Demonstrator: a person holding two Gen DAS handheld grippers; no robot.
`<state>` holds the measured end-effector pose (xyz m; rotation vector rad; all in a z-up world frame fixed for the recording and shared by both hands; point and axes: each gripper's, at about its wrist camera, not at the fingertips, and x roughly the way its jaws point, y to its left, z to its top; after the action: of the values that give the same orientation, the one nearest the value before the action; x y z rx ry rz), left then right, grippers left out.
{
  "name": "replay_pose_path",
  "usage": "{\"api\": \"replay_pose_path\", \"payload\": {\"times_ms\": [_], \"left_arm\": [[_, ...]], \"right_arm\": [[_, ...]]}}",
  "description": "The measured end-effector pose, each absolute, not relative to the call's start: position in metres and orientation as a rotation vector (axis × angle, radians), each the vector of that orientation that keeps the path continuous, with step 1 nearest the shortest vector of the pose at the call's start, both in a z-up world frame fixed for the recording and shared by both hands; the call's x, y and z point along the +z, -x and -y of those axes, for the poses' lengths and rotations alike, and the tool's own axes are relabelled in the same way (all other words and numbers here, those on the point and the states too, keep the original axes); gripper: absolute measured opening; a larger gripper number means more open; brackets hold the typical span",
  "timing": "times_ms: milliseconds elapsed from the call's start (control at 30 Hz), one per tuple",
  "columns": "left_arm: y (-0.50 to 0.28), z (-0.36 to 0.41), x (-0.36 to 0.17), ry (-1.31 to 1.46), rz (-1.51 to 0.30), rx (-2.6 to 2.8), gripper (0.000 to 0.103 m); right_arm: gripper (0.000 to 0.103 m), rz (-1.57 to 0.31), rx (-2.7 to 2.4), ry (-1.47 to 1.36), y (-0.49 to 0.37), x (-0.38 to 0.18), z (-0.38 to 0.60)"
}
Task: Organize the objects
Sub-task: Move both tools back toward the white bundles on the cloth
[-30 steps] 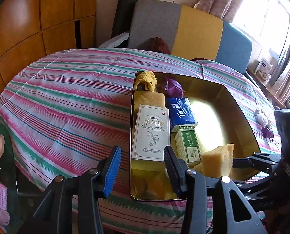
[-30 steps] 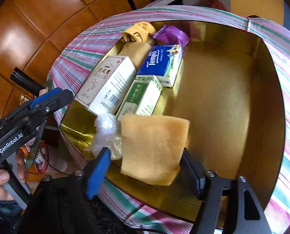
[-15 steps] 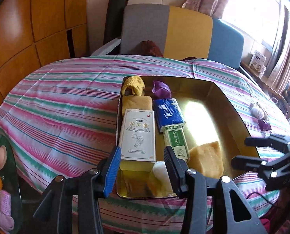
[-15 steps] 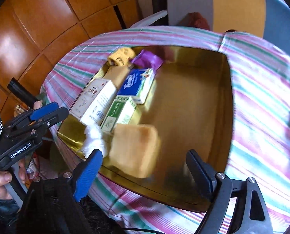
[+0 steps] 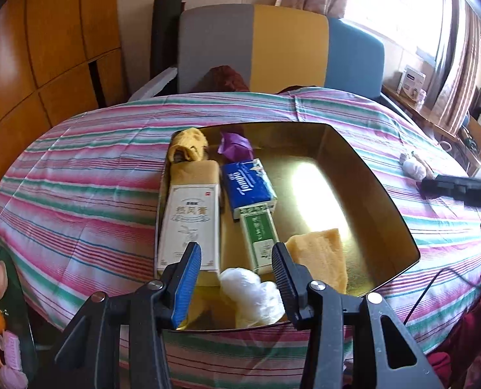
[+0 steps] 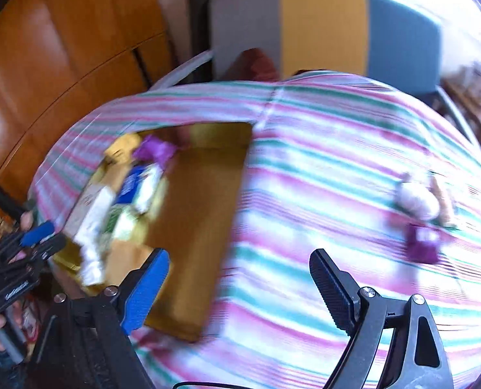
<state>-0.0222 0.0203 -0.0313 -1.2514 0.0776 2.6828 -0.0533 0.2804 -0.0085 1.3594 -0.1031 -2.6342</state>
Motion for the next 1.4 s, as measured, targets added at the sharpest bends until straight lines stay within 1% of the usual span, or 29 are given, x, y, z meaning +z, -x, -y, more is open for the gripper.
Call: {"api": "replay_pose_path", "payload": {"times_ms": [233,433,467,533,567,633,667,733,933,1000,1067,1267,1400], "left_arm": [[0.027,-0.042,-0.028,1.237,-0.144,2.654,0.046],[0.032,-0.069,-0.022,1.214,-0.202,2.613,0.046],[0.033,-0.072,-0.021,1.211,-0.203,2.603,0.047],[0.036,-0.083,-0.019,1.2,-0.208,2.581,0.048],[0.037,-0.087,-0.019,1.197,-0.205,2.57,0.049],[0.041,-0.098,-0.019,1.196,-0.198,2.531,0.049],[0.042,-0.104,-0.019,1.197,-0.194,2.513,0.049],[0.045,-0.117,-0.018,1.207,-0.186,2.468,0.049],[0.052,-0.159,-0.016,1.215,-0.195,2.363,0.049],[0.054,-0.175,-0.016,1.211,-0.206,2.323,0.049],[0.058,-0.189,-0.016,1.215,-0.211,2.289,0.049],[0.074,-0.239,-0.01,1.223,-0.21,2.187,0.049],[0.093,-0.279,-0.013,1.236,-0.203,2.12,0.049]], "right_arm": [[0.089,0.17,-2.87,-1.362,0.063,-0.001,-0.359],[0.089,0.266,-3.2,-1.307,0.062,-0.013,-0.437],[0.089,0.317,-3.245,-1.315,0.059,-0.02,-0.45],[0.089,0.453,-3.254,-1.451,0.06,-0.031,-0.473],[0.089,0.542,-3.253,-1.443,0.058,-0.031,-0.483],[0.094,0.647,-3.269,-1.409,0.053,-0.029,-0.497],[0.098,0.691,-3.275,-1.412,0.051,-0.029,-0.502],[0.099,0.808,-3.264,-1.412,0.043,-0.031,-0.512],[0.099,1.31,-3.178,-1.348,0.015,-0.039,-0.55],[0.1,1.408,-3.155,-1.319,0.01,-0.042,-0.557],[0.1,1.445,-3.138,-1.302,0.008,-0.042,-0.559],[0.1,1.43,-3.085,-1.291,0.013,-0.042,-0.554],[0.1,1.481,-3.045,-1.262,0.011,-0.044,-0.556]]}}
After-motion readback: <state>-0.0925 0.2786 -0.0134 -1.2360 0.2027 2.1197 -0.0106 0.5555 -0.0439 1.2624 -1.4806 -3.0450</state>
